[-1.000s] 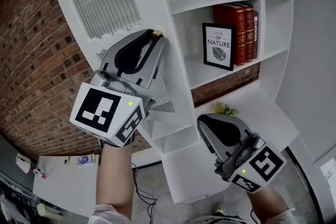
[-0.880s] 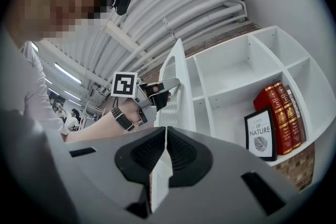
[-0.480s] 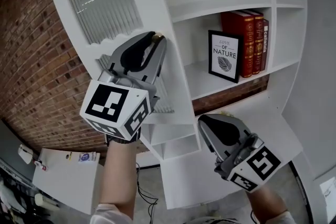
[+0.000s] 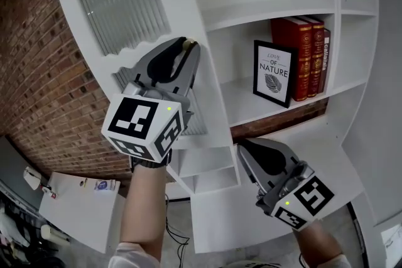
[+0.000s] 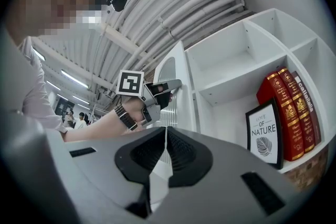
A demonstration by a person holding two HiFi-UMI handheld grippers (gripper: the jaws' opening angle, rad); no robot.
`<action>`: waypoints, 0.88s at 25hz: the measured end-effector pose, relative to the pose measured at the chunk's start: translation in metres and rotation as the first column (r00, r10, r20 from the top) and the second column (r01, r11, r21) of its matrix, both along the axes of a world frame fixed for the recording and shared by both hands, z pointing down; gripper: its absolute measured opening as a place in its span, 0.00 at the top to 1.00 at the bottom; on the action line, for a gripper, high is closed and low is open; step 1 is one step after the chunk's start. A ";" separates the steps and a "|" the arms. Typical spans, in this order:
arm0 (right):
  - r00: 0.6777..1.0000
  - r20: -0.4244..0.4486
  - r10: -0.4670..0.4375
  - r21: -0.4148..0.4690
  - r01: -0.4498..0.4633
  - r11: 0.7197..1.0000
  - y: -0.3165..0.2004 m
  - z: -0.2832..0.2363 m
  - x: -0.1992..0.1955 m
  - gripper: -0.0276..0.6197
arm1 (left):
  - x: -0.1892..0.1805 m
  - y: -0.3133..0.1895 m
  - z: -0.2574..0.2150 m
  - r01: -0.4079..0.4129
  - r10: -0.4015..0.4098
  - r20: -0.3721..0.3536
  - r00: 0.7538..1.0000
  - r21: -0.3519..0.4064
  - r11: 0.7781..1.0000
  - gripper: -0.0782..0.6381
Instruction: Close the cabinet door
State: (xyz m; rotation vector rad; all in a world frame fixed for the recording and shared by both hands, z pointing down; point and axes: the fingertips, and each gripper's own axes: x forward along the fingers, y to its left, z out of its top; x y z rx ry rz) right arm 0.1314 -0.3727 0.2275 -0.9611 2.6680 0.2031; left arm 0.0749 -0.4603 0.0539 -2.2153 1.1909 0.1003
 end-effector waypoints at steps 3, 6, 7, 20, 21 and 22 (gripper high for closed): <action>1.000 0.002 -0.009 -0.004 0.009 1.000 -0.006 0.002 0.001 0.93 | 0.000 -0.009 0.000 0.011 -0.011 -0.007 1.000 -0.007 1.000 0.76; 1.000 0.003 -0.016 -0.010 0.016 1.000 -0.011 0.005 0.002 0.93 | 0.001 -0.017 0.000 0.020 -0.020 -0.018 1.000 -0.011 1.000 0.76; 1.000 0.004 -0.018 -0.011 0.018 1.000 -0.013 0.005 0.003 0.93 | 0.001 -0.020 0.000 0.023 -0.023 -0.020 1.000 -0.010 1.000 0.76; 1.000 0.010 -0.022 -0.016 0.022 1.000 -0.026 0.008 0.008 0.93 | 0.000 -0.046 0.001 0.084 -0.084 -0.021 0.996 -0.002 0.996 0.76; 1.000 0.011 -0.022 -0.016 0.022 1.000 -0.027 0.008 0.009 0.93 | 0.000 -0.049 0.001 0.088 -0.088 -0.019 0.996 -0.002 0.996 0.76; 1.000 0.013 -0.022 -0.017 0.022 1.000 -0.027 0.008 0.009 0.93 | 0.001 -0.051 0.001 0.092 -0.092 -0.018 0.996 -0.001 0.996 0.76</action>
